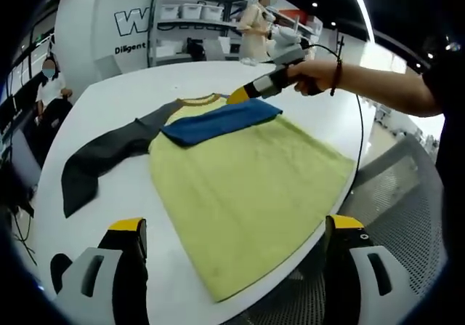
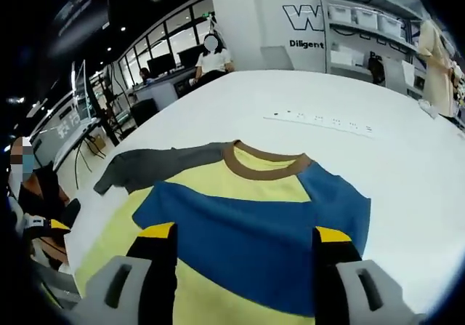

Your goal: Fold the garment on the visible template until the final outline fits inside the template.

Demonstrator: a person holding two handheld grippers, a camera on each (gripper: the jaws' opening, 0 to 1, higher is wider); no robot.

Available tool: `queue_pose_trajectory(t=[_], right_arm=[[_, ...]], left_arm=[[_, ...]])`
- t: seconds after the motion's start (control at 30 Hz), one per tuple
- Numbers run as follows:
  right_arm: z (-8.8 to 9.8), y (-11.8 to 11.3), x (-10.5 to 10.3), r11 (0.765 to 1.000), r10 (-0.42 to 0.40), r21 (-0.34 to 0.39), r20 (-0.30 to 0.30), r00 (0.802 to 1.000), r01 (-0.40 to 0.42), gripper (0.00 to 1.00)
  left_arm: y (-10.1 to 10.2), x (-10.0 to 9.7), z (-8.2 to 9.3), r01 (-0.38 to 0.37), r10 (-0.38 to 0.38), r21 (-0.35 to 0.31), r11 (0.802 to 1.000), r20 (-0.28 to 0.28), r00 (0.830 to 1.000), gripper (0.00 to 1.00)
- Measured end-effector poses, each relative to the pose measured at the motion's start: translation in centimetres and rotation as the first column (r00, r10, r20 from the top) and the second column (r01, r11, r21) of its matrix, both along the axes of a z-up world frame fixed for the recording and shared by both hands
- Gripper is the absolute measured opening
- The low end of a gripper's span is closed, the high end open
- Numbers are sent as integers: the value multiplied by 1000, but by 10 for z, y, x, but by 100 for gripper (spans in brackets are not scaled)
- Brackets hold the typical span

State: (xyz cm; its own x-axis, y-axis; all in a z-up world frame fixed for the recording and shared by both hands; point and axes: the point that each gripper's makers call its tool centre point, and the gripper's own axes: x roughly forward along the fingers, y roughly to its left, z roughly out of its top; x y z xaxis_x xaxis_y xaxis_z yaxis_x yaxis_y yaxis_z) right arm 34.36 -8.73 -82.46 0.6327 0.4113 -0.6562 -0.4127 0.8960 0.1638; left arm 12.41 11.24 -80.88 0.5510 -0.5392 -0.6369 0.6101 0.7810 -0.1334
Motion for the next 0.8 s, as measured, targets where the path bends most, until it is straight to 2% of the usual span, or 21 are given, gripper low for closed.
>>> queue_pose_trajectory(t=[0.23,0.37,0.6,0.8], right_arm=[[-4,-25,-8,999,-41,-13,-6,999,41,74],[-7,-38,-13,996,-89,-7,-13,996,89,70],[-12,-56,-21,993,-117,-23,-20,993,116,70],[-26,-69,-31,988,-153,-38,-51,987,152,64]], left_arm=[[-1,-1,0,7,-7,3,1000,-3,1000,99],[-2,-2,-1,17,-17,3,1000,-7,1000,99],[-2,-1,1,11,-11,-2,1000,0,1000,99],[-2,0,1,10,-10,-4,1000,6,1000,99]])
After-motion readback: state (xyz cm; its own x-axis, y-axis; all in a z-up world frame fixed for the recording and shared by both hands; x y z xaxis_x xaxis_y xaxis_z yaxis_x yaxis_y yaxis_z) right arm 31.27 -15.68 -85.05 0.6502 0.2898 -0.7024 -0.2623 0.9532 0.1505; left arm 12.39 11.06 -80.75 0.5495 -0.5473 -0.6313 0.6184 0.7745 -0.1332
